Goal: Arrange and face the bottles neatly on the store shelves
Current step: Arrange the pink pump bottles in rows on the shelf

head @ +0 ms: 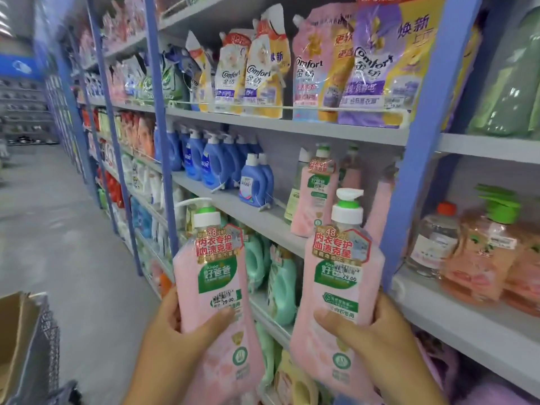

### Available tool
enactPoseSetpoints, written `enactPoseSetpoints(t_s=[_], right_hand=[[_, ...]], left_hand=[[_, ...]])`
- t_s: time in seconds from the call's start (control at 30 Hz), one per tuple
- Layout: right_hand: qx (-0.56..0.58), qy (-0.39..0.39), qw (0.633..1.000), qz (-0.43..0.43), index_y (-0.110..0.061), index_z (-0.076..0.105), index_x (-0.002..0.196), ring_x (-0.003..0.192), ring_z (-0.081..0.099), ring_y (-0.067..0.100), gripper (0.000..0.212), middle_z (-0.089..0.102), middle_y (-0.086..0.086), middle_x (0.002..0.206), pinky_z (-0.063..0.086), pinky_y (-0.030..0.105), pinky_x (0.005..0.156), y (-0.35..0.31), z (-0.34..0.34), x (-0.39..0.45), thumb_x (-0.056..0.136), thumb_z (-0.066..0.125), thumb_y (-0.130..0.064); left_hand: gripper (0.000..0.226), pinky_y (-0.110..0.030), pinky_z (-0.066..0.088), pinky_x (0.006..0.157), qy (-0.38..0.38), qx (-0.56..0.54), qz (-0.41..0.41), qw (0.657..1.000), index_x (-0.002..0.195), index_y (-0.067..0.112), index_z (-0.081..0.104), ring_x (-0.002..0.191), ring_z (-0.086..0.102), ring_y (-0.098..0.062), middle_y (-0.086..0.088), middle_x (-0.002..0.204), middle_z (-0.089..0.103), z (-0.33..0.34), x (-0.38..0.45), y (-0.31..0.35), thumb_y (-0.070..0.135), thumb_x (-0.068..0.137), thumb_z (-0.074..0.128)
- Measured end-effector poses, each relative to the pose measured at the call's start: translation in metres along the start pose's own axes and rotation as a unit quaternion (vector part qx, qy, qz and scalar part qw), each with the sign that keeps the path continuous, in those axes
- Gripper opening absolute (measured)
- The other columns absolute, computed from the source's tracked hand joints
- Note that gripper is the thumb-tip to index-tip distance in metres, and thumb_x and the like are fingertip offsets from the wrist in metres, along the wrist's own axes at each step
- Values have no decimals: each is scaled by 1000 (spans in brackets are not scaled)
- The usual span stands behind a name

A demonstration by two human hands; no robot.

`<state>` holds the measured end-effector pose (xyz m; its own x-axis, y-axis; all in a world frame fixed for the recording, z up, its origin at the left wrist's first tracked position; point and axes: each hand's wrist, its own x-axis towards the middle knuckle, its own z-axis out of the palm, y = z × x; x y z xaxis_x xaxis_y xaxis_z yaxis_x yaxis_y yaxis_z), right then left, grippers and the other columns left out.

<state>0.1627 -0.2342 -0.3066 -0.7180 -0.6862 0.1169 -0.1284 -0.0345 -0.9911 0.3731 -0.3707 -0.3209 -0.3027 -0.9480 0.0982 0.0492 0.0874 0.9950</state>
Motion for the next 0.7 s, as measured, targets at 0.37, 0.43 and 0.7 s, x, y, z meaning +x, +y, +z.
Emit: enactPoseSetpoints(t_s=[0.37, 0.43, 0.7], right_hand=[[44, 83, 995, -32, -23, 71, 104, 76, 75, 5, 53, 80, -12, 87, 56, 30, 69, -1, 50, 149, 61, 92, 1], [51, 123, 991, -27, -22, 71, 105, 78, 76, 7, 54, 80, -10, 88, 57, 37, 75, 0, 52, 165, 60, 93, 0], [0, 325, 944, -59, -31, 68, 100, 77, 70, -11, 56, 75, -28, 84, 50, 24, 73, 6, 73, 204, 59, 93, -1]], left_hand=[[60, -42, 62, 68, -12, -12, 77, 997, 106, 31, 69, 82, 78, -21, 3, 95, 80, 50, 175, 15, 30, 53, 96], [60, -47, 61, 72, -29, -22, 85, 996, 108, 31, 69, 83, 79, -23, 2, 96, 80, 61, 202, 17, 28, 53, 95], [58, -49, 61, 79, -109, -16, 118, 987, 101, 37, 68, 88, 77, -15, 8, 97, 79, 102, 337, -8, 43, 52, 98]])
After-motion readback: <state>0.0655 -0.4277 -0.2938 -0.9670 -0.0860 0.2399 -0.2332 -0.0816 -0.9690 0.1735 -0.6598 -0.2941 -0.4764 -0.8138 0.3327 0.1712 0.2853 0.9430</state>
